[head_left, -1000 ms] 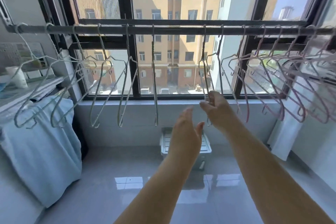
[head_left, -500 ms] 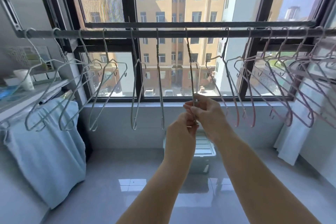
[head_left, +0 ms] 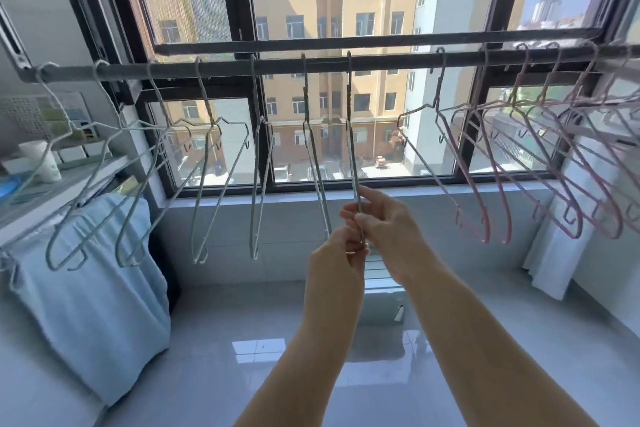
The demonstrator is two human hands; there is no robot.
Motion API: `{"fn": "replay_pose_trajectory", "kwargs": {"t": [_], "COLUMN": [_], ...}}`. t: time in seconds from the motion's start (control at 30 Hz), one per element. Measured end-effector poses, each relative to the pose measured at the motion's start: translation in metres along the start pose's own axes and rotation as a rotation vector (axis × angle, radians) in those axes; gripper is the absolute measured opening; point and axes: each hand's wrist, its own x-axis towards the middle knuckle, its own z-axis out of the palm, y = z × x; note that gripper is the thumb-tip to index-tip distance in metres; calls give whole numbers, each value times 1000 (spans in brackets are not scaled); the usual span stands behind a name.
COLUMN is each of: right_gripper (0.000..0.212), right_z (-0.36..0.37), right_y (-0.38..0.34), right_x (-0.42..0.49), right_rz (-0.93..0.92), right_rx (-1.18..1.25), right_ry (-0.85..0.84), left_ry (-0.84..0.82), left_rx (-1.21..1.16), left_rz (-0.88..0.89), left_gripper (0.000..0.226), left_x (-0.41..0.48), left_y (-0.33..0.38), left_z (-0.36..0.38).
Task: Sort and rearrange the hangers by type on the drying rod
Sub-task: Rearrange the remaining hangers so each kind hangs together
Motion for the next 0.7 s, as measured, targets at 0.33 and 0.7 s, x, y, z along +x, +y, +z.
{"fn": "replay_pose_trajectory", "kwargs": {"t": [0.33, 0.7], "right_gripper": [41, 54], "right_z": [2, -74], "right_y": [-7, -35], "right_x": [-14, -13], "right_rz": [-72, -157], "right_rx": [-444, -959], "right_ry": [108, 421], "left_ry": [-31, -234], "left_rx": [39, -116], "left_rz": [32, 198], "left_gripper": [28, 36], "left_x": [-6, -12], "left_y": [-5, 39], "left_z": [-26, 6]}}
